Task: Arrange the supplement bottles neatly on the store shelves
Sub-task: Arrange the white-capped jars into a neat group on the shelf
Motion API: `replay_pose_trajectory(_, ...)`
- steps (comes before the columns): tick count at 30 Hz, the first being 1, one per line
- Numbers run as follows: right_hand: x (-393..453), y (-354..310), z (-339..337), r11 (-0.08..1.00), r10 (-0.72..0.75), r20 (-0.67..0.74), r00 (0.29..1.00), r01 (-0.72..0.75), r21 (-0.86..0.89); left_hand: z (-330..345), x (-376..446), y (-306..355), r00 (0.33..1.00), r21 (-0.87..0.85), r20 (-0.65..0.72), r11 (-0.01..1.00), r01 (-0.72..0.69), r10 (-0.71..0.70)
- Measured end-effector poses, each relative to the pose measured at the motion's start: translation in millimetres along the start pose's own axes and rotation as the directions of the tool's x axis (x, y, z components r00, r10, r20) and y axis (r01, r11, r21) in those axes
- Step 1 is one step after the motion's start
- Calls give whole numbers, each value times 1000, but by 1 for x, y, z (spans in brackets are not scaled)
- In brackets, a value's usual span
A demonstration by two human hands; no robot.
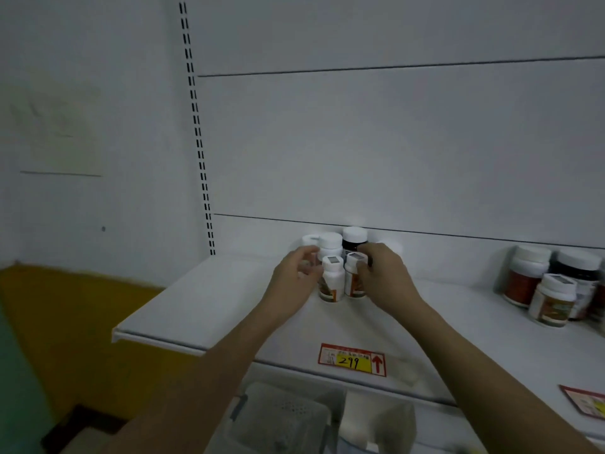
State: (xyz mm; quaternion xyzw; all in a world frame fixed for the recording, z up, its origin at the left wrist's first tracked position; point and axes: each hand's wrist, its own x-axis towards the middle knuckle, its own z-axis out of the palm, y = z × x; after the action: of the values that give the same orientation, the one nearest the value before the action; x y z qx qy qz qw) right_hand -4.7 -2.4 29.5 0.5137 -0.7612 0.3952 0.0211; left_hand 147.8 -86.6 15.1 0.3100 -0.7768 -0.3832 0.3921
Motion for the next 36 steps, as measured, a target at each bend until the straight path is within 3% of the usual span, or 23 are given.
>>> replay_pose_trajectory(7,12,6,17,980,-89,57,994,98,-172,19,28,-18,984,9,147,994,-106,104)
replay_pose_trajectory(13,11,9,12,987,-100,53,994,106,-118,3,34,-32,986,4,111,992,-127,126)
replay_pose_trajectory(19,4,7,3,989,-126,165,978,136,-51,-8,34,-31,967,-52,238,995,-81,91)
replay_pose_trajectory(29,3,6,5,997,-15,215,977,-2,77,-12,33,-29,959,-94,272,994,-56,80)
replay_pose_trajectory(36,4,13,6,975,-2,290,957,-62,213,-15,35,-34,973,-119,223,993,-25,51)
